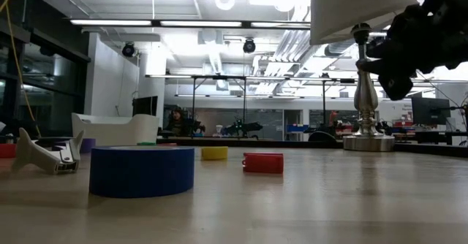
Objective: Pick and place Stapler, Stapler remover, tape
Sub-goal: Put the black staple remover into the black bin, then put the gray staple remover into the black bin
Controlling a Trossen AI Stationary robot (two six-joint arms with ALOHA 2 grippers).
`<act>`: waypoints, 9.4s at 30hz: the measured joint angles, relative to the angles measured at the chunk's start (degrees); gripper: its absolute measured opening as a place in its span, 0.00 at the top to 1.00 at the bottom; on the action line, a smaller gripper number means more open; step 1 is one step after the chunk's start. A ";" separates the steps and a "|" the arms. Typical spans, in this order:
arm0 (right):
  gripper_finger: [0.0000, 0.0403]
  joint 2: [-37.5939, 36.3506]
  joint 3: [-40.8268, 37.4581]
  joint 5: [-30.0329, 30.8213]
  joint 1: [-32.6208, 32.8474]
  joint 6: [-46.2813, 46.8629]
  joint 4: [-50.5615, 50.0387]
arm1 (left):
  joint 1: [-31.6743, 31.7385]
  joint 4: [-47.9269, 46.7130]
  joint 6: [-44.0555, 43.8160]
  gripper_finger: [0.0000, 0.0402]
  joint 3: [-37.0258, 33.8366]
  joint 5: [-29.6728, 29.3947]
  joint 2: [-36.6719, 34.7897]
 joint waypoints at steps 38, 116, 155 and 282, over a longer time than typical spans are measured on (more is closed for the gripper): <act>0.71 0.04 0.04 0.35 0.00 -1.15 -3.08 | 28.56 -9.85 55.41 0.27 0.04 -1.25 -10.75; 0.71 0.09 0.07 2.88 -0.02 -0.76 -9.21 | 43.64 -5.51 101.71 0.14 0.00 9.65 4.13; 0.71 0.11 0.07 3.08 -0.01 -0.81 -9.26 | 38.28 -2.53 98.03 0.14 0.00 1.69 8.76; 0.71 1.99 0.04 0.86 -0.01 -3.93 -8.97 | 4.51 -21.95 30.24 0.74 8.71 15.17 4.35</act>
